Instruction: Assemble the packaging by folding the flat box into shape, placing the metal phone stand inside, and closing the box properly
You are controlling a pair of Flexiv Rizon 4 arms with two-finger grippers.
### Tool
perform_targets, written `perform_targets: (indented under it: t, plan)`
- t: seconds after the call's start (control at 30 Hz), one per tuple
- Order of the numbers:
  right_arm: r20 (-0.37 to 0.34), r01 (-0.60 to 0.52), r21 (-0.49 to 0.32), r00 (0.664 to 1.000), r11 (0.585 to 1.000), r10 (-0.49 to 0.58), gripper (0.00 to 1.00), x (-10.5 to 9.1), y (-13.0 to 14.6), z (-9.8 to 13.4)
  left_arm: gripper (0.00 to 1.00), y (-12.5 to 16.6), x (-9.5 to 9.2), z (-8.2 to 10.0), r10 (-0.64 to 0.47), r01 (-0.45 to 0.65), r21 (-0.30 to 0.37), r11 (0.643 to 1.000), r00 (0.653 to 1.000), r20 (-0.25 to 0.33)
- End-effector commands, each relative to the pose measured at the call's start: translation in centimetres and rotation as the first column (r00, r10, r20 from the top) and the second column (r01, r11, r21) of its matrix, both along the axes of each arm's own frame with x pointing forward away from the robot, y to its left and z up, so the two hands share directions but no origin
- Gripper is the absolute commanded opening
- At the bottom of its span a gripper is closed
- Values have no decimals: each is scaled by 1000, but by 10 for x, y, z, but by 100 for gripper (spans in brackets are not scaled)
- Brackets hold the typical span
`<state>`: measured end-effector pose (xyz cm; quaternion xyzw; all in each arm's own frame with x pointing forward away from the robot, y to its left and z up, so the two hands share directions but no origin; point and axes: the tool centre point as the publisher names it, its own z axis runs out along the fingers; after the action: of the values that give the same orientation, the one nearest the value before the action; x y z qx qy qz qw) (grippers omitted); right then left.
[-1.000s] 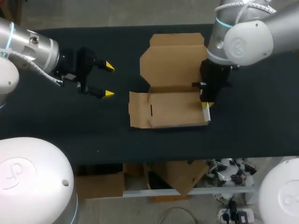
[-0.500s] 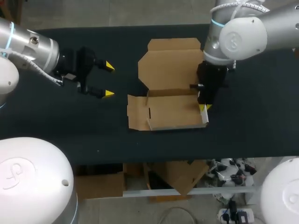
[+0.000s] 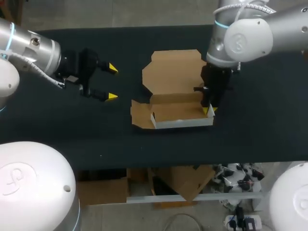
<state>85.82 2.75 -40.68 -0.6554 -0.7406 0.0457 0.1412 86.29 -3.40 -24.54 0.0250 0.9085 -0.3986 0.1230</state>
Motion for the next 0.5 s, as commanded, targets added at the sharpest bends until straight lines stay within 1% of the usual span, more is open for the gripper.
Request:
perform_targets:
  t: [0.03,0.3,0.4,0.5]
  plan:
    - [28,7,-3,1000,1000,-7,18,-6,0,0,100,0,0,1,-1,1,3,1000,1000,-3]
    - [71,17,-3,997,1000,-17,9,-9,0,-1,100,0,0,1,-1,1,3,1000,1000,-3]
    - [85,23,-10,996,1000,-22,10,-11,-1,-1,100,0,0,1,-1,1,3,1000,1000,-3]
    - [112,34,-27,993,999,-31,7,-13,-1,0,100,0,0,1,-1,1,3,1000,1000,-3]
